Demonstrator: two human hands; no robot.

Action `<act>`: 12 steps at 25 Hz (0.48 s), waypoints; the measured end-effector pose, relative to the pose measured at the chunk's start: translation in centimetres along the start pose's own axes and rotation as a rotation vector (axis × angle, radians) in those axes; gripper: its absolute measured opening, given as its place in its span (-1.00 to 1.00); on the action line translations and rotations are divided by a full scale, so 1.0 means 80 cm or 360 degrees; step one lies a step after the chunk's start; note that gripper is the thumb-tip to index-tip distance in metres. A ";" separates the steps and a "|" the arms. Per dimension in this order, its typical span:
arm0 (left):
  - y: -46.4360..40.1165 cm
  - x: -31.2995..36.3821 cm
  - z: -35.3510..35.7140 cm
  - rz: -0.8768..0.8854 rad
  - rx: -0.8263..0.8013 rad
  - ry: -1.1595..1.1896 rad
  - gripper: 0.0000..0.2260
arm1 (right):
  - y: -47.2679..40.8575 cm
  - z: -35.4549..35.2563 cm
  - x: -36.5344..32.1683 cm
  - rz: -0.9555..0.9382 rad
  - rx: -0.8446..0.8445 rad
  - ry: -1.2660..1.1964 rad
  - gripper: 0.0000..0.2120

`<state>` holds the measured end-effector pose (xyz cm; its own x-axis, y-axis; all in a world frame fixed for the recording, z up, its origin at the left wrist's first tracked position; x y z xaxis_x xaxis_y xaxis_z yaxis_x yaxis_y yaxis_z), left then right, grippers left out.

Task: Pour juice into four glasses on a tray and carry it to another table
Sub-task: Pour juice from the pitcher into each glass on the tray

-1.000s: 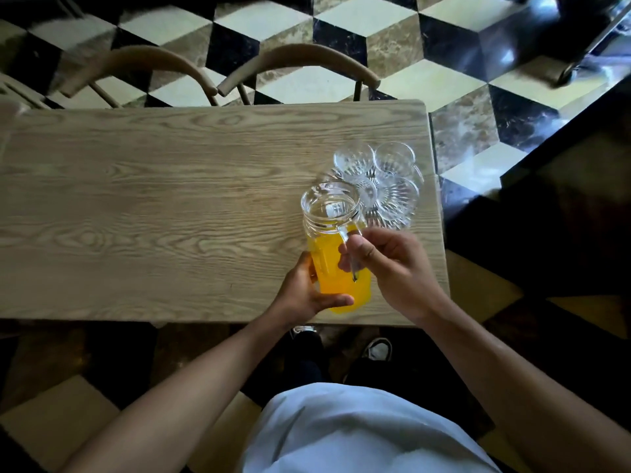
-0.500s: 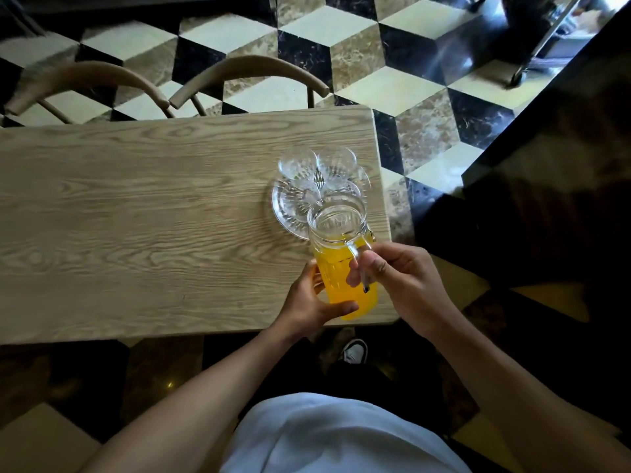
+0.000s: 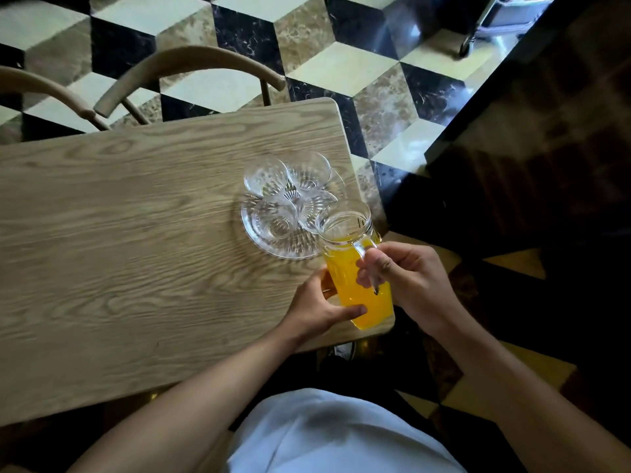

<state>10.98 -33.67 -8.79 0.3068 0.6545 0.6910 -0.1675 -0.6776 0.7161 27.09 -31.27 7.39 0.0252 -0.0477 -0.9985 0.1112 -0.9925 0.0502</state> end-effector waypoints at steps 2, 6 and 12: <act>-0.005 -0.003 0.003 -0.0016 -0.0019 -0.0001 -0.12 | -0.006 0.000 0.003 0.0030 0.0015 0.0055 -0.76; -0.013 -0.010 0.009 -0.0024 -0.0077 -0.0020 -0.19 | -0.010 0.001 0.012 0.0080 0.0037 0.0119 -0.72; -0.019 -0.018 0.020 -0.0046 -0.0122 0.0008 -0.20 | -0.019 0.008 0.020 0.0168 0.0089 0.0158 -0.73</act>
<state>12.30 -34.14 -11.02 0.3077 0.6751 0.6705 -0.2300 -0.6310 0.7409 26.35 -29.89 5.71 0.1324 -0.1437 -0.9807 0.0472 -0.9874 0.1510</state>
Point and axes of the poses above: each hand's wrist, its own y-axis away from the middle knuckle, its own z-axis out of the palm, x = y × z, the point moved 3 cm from there along -y, towards the middle knuckle, and after that the axes turned 14 degrees about -z, right-handed, at the moved point
